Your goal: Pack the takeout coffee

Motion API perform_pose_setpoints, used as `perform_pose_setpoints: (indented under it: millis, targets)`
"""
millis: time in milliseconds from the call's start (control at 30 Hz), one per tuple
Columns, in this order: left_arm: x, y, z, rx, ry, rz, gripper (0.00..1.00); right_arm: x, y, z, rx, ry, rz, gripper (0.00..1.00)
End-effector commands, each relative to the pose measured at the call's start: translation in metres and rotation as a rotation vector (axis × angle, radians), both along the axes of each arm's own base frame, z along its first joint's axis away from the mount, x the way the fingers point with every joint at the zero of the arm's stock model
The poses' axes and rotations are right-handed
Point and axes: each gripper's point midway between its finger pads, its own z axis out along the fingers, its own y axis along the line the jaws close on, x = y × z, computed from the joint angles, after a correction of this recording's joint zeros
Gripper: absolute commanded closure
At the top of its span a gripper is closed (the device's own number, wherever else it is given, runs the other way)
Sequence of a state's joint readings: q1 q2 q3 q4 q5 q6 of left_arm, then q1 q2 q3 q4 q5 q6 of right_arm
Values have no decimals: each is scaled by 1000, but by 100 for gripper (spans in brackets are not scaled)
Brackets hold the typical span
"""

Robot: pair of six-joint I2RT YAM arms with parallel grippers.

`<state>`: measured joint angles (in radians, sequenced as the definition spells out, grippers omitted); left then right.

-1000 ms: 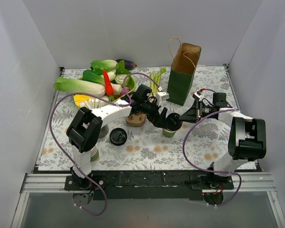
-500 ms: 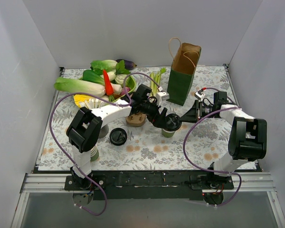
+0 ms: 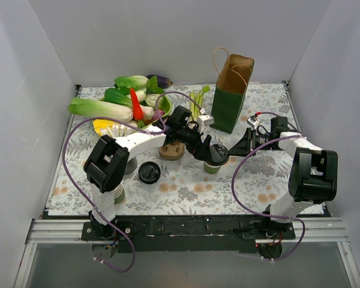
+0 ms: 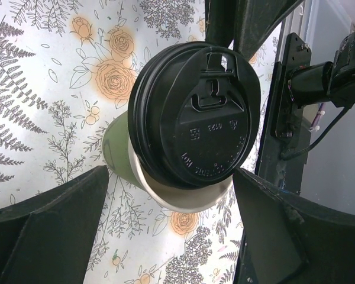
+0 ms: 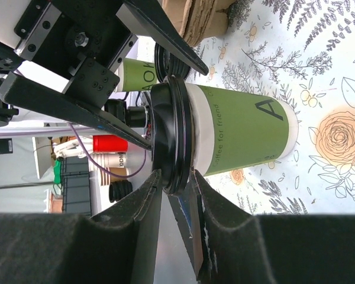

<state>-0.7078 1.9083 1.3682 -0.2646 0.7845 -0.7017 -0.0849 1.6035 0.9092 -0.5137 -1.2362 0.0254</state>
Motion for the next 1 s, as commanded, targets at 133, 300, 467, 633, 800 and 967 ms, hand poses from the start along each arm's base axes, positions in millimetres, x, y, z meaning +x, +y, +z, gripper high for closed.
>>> perform_pose_setpoints:
  millis: [133, 300, 467, 633, 800, 967]
  targets:
    - [4, -1, 26, -57, -42, 11, 13, 7, 0, 2, -30, -46, 15, 67]
    - [2, 0, 25, -54, -40, 15, 13, 7, 3, 0, -52, -67, 34, 67]
    - [2, 2, 25, -51, -39, 18, 13, 7, 6, -1, -79, -89, 54, 67]
    - [1, 2, 26, -51, -44, 19, 13, 5, 10, -1, -107, -113, 77, 67]
    - [2, 3, 28, -51, -56, 18, 12, 5, 10, -4, -129, -118, 85, 67]
    - [2, 3, 33, -58, -70, 15, 12, 7, 10, -4, -133, -122, 85, 67]
